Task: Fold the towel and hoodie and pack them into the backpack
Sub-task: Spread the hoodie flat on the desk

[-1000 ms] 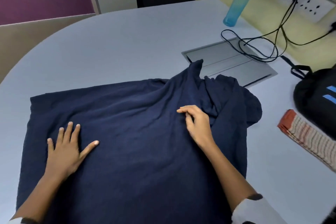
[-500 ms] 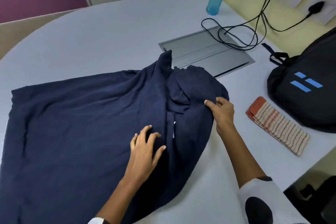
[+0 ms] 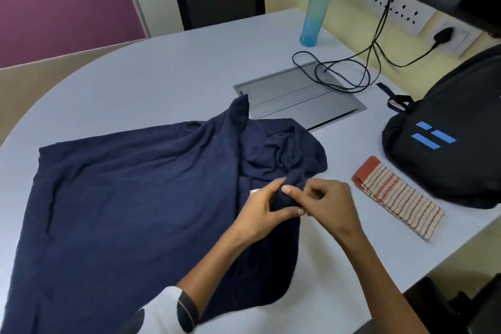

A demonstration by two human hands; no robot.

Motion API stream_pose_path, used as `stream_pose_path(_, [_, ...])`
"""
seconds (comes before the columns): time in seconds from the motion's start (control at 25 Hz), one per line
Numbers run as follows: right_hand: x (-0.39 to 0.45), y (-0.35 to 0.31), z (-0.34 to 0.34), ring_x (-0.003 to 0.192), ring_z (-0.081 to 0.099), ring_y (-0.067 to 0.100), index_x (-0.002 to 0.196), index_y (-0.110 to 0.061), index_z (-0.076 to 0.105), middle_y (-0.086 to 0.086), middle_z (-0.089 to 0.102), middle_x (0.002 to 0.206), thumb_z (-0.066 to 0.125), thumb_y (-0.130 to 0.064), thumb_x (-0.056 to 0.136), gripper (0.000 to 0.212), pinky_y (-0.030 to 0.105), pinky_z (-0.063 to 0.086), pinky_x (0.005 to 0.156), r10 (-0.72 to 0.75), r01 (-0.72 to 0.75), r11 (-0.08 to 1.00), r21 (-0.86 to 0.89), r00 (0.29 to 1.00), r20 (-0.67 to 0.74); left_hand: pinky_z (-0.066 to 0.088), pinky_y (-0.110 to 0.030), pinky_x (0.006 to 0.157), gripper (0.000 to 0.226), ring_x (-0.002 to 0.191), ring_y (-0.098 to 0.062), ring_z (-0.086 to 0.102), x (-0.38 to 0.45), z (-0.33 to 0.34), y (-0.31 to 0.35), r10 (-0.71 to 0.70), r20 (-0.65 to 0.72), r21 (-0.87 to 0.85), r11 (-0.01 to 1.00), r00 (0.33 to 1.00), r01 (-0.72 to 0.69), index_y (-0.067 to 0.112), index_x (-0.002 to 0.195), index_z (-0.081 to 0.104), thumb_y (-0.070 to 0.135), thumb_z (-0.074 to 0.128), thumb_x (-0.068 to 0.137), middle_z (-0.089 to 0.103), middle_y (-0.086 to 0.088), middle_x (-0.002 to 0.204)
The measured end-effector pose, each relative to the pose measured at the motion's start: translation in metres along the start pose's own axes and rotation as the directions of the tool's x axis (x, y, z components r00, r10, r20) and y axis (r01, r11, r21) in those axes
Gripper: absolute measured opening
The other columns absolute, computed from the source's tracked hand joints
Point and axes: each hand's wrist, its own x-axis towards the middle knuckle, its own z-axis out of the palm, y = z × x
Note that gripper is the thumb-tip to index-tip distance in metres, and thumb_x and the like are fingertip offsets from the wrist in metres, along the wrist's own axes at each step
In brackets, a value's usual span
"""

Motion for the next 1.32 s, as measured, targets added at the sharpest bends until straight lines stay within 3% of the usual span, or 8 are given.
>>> stream_pose_path(0.12, [0.01,0.017,-0.01,0.071,0.055,0.006,0.069,-0.023,0.06,-0.012,0.057,0.074,0.078,-0.042,0.071,0.026,0.018,0.043,0.065,-0.105,0.074,0.98,-0.184,0.981,-0.164,0.048,-0.028,0.094,0.04,0.105,-0.009,0.061,-0.006,0.032,-0.02,-0.048,0.076,-0.045,0.998,0.996,0.051,0.018,0.122,0.057,0.016,0.067,0.083,0.067,0.004,0.112])
stream_pose_path(0.36, [0.008,0.064,0.027,0.091,0.063,0.005,0.098,-0.023,0.072,-0.008,0.071,0.097,0.061,-0.033,0.09,0.017,0.032,0.05,0.088,0.09,-0.037,0.993,-0.114,0.862,0.499,0.042,-0.024,0.091,0.061,0.109,-0.011,0.05,-0.023,0.05,-0.06,-0.041,-0.046,0.475,0.878,0.998,0.058,0.022,0.128,0.053,0.05,0.069,0.076,0.055,0.008,0.118])
stream_pose_path(0.56, [0.005,0.066,0.072,0.114,0.048,0.023,0.124,-0.019,0.059,0.004,0.056,0.121,0.055,-0.027,0.092,0.033,0.039,0.044,0.094,0.033,0.492,0.726,-0.481,0.674,0.738,0.047,-0.034,0.085,0.059,0.103,-0.019,0.048,-0.061,0.004,-0.115,0.165,-0.243,0.768,0.635,0.956,0.086,0.013,0.1,0.056,0.068,0.037,0.086,0.051,-0.004,0.117])
stream_pose_path(0.72, [0.001,0.077,0.065,0.111,0.046,0.02,0.115,-0.022,0.065,0.001,0.054,0.117,0.053,-0.021,0.09,0.027,0.034,0.045,0.082,0.065,0.584,0.633,-0.508,0.614,0.787,0.022,-0.038,0.116,0.075,0.142,-0.024,0.026,-0.092,-0.028,-0.164,-0.041,-0.209,0.816,0.543,0.977,0.197,0.017,0.145,0.034,0.067,0.023,0.09,0.023,-0.01,0.156])
stream_pose_path(0.96, [-0.002,0.09,0.03,0.077,0.05,0.024,0.098,-0.007,0.06,0.01,0.056,0.103,0.048,-0.005,0.086,0.017,0.03,0.039,0.07,0.387,0.506,0.479,-0.717,0.611,0.69,0.002,-0.034,0.115,0.091,0.144,-0.021,0.019,-0.121,-0.057,-0.181,-0.229,-0.166,0.879,0.407,0.959,0.25,0.014,0.15,0.021,0.078,0.013,0.085,0.017,0.001,0.158])
stream_pose_path(1.08, [0.008,0.076,0.045,0.078,0.05,0.025,0.083,-0.009,0.053,0.009,0.054,0.091,0.046,-0.006,0.088,0.01,0.032,0.032,0.071,0.215,0.596,0.43,-0.679,0.663,0.718,0.016,-0.043,0.115,0.098,0.142,-0.024,0.026,-0.118,-0.05,-0.177,-0.2,-0.214,0.88,0.387,0.956,0.277,0.012,0.147,0.03,0.082,0.013,0.081,0.025,-0.003,0.156])
stream_pose_path(1.2, [0.015,0.072,0.076,0.101,0.05,0.027,0.113,-0.014,0.061,0.007,0.055,0.111,0.05,-0.009,0.087,0.029,0.036,0.04,0.08,-0.095,0.699,0.529,-0.481,0.612,0.785,0.04,-0.054,0.102,0.091,0.131,-0.031,0.044,-0.103,-0.04,-0.163,-0.166,-0.244,0.873,0.391,0.956,0.29,0.014,0.135,0.05,0.08,0.017,0.081,0.046,-0.011,0.144])
stream_pose_path(1.32, [0.01,0.078,0.084,0.106,0.047,0.024,0.123,-0.014,0.052,0.004,0.048,0.12,0.053,-0.006,0.085,0.039,0.035,0.044,0.081,-0.07,0.688,0.557,-0.465,0.597,0.799,0.04,-0.052,0.101,0.084,0.136,-0.03,0.038,-0.092,-0.039,-0.159,-0.131,-0.209,0.893,0.379,0.969,0.244,0.026,0.144,0.038,0.078,0.025,0.079,0.034,-0.005,0.153])
